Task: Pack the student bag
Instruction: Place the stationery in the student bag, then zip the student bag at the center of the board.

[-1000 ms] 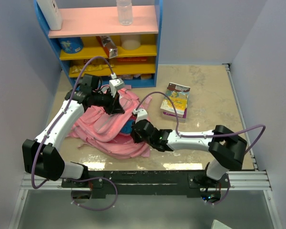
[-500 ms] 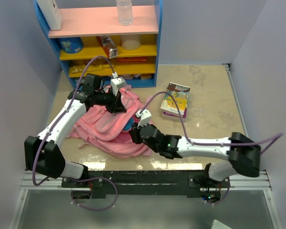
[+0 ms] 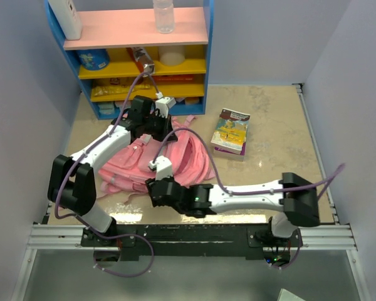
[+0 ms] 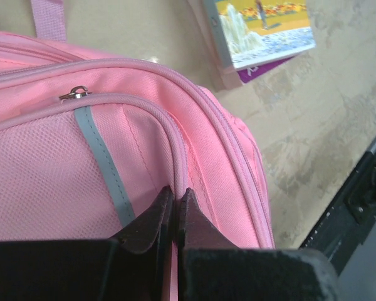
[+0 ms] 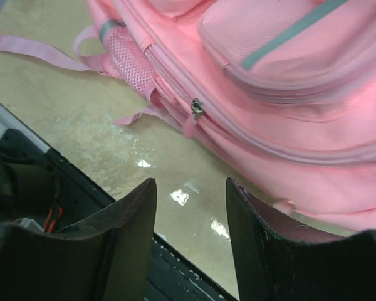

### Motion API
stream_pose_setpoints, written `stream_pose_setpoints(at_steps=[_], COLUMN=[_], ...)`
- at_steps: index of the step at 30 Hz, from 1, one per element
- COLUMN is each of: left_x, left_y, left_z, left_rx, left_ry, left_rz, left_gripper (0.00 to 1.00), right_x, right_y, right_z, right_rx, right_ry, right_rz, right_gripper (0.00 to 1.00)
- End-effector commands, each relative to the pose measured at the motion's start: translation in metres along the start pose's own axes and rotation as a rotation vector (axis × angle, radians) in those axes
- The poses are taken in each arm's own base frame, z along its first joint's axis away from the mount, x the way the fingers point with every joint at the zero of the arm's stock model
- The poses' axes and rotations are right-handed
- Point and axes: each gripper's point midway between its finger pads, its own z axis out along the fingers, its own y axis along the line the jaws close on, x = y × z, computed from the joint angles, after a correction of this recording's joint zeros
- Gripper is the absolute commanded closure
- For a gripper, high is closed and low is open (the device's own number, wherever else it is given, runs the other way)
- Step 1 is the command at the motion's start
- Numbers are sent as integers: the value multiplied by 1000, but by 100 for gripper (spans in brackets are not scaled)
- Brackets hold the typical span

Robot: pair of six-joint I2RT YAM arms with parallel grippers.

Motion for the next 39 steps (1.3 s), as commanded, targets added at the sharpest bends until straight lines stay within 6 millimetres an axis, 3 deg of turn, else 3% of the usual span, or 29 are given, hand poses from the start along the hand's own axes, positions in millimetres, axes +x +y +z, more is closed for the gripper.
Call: stream_pose_setpoints(at_steps=[1,6,17,25,28,35,39], left_x=[-43,-50,-48,-46,-45,-43,-41], left_y=[38,38,36,34,33,33,34], left_z=[-13,-12,-14,-13,-14,-12,-11], left_rx=[-190,-193,-185,-169,-162,-158,-157], left_ry=[-187,-186,-196,-192,-195,-188,-185], left_rz=[20,12,20,24,29,34,40], left_gripper=[100,100,100,100,100,100,100], right_x=[13,22,12,-3,-5,-4,-3], right_y=[17,21,10,7,7,13,14], right_z=[21,44,77,91,94,95,91], right_rx=[26,63,170,179,186,156,139], right_ry=[81,74,-60,-123,-130,-120,-109], right_rz=[-22,-33,-31,36,39,46,41], right_gripper=[48,44,44,51,57,95,100])
